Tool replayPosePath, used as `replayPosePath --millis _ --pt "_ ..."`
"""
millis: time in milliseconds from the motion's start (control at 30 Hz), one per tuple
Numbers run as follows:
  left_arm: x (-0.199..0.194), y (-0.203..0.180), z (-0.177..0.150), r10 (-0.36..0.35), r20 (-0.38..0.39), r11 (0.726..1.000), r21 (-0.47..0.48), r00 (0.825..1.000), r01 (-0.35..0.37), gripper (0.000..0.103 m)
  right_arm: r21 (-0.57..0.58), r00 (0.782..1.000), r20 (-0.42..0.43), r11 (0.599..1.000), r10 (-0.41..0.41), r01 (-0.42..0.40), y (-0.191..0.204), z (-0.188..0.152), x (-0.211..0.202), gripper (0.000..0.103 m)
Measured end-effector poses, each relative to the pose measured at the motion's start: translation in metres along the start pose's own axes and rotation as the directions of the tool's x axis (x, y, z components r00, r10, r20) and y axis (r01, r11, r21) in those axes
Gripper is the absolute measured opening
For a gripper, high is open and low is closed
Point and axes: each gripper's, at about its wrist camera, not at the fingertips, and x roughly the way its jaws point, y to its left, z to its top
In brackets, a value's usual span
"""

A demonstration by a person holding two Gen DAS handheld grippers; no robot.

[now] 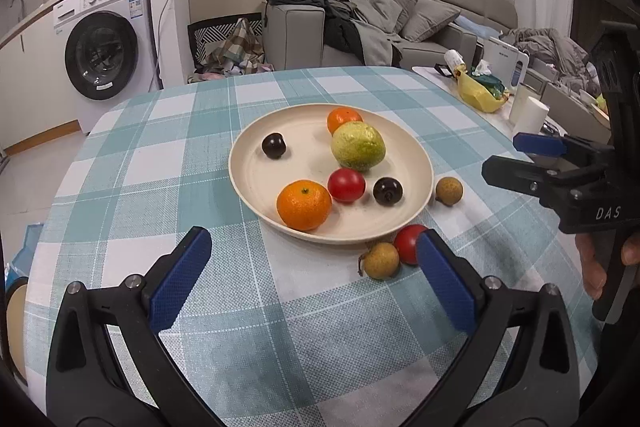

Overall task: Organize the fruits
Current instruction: 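Withdraw both grippers from the plate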

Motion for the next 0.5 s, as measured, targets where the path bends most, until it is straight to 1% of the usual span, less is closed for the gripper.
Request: replayPosePath --millis 200,500 --pt "0.011 -0.004 -0.004 -0.032 -0.04 0.999 0.005 0.999 0.032 0.102 -0.003 1.0 -0.013 1.0 -0.004 0.004 -0.001 -0.002 0.003 0.103" --pt "0.023 -0.011 -0.009 -0.033 -0.079 0.999 0.035 0.996 0.036 0.101 -0.031 0.999 -0.035 1.0 -0.004 0.003 0.0 -0.007 0.012 0.103"
